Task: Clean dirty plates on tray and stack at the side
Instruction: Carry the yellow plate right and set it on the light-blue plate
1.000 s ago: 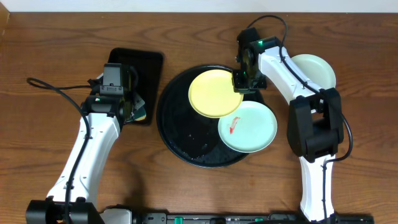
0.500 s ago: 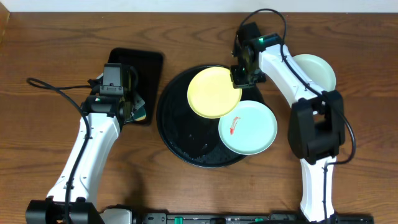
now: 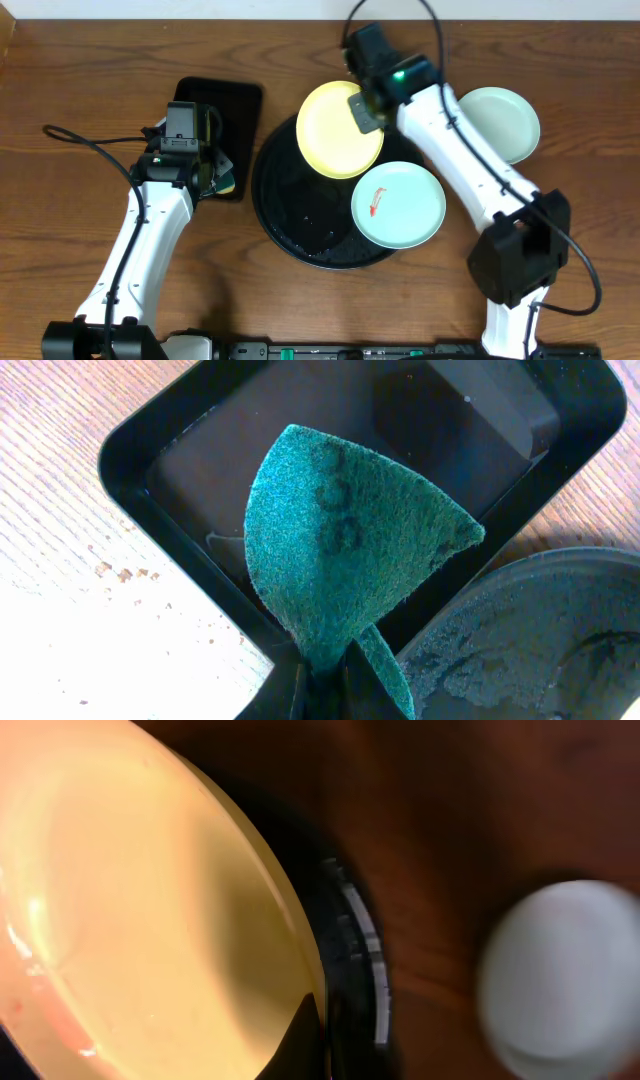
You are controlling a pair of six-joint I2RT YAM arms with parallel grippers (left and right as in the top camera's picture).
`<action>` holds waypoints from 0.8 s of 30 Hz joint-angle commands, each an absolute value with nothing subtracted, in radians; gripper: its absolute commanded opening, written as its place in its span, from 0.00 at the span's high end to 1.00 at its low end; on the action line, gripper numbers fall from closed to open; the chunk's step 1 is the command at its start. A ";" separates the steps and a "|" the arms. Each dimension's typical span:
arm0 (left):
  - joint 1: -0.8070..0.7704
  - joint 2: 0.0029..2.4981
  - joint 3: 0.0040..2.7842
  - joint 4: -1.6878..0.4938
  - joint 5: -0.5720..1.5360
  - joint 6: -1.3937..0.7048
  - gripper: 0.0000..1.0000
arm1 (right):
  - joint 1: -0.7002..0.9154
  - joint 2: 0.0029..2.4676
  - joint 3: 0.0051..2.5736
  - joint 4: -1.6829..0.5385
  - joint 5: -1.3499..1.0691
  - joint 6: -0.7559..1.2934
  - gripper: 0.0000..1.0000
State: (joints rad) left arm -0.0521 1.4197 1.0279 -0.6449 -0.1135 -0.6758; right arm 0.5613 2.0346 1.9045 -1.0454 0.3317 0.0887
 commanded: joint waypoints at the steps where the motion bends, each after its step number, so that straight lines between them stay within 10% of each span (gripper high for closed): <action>1: -0.047 1.425 1.027 -0.643 -0.123 -0.663 0.92 | 0.654 1.993 1.924 -1.031 0.707 0.073 0.99; 9: -0.047 1.425 1.027 -0.643 -0.123 -0.663 0.93 | 0.849 1.991 1.924 -0.995 1.187 0.064 0.99; 24: -0.047 1.425 1.027 -0.643 -0.123 -0.667 0.93 | 0.888 1.991 1.924 -0.985 1.196 0.054 0.99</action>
State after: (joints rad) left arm -0.0521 1.4197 1.0279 -0.6449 -0.1135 -0.6762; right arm 0.8913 2.0277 1.9045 -0.9878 1.1484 0.0433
